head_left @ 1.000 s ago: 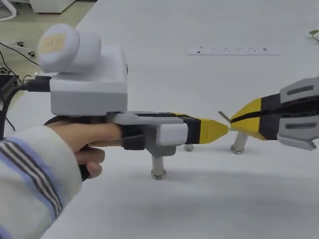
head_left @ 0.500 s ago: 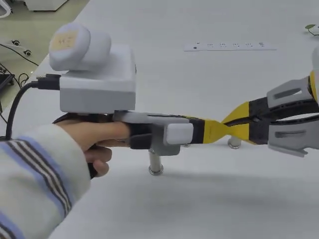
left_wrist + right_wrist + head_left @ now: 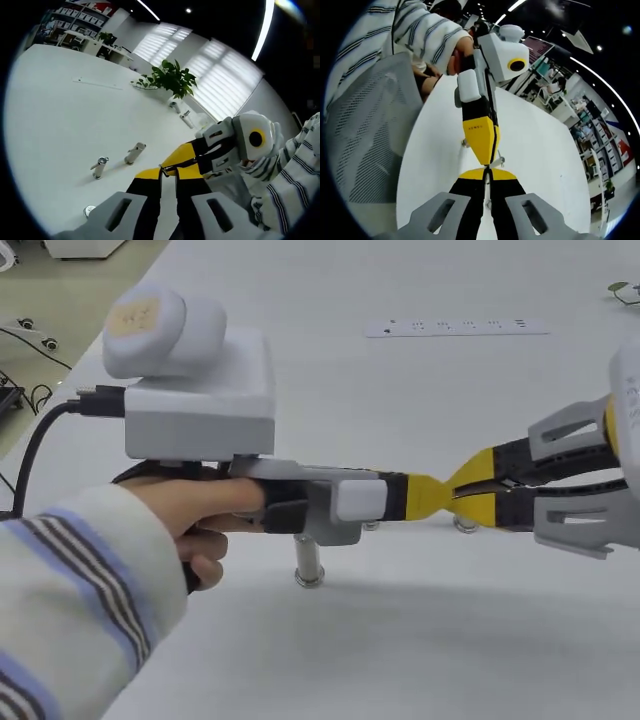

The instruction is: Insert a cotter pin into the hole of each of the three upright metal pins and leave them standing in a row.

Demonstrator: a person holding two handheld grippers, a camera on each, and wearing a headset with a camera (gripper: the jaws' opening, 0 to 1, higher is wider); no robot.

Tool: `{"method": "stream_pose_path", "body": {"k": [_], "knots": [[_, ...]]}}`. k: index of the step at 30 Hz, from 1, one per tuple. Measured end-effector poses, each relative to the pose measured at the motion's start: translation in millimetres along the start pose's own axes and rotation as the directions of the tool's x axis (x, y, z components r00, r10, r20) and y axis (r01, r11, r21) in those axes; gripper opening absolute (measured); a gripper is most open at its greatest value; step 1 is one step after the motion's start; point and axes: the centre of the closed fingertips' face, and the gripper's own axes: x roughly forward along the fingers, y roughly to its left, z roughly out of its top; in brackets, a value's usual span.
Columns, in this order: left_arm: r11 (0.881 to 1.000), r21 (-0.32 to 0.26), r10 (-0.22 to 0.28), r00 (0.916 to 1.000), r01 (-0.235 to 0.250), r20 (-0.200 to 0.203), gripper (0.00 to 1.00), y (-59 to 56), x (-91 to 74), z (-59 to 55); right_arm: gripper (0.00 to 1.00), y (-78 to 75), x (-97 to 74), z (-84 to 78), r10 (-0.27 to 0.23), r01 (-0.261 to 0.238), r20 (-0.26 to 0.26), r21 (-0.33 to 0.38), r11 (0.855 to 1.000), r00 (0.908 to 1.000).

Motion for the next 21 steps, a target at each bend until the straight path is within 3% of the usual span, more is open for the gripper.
{"method": "stream_pose_path", "body": {"k": [7,21], "knots": [[1.000,-0.019,0.009,1.0000,-0.009,-0.002,0.04,5.9,-0.1,0.2,0.03,-2.9,-1.4,-1.7,-0.009,0.009,-0.004,-0.011,1.000,1.0000],[0.997,-0.077,0.008,0.9999,-0.007,0.011,0.03,5.7,0.8,0.1,0.03,-1.8,-1.4,0.7,-0.014,0.014,-0.017,-0.038,0.999,0.9998]]}}
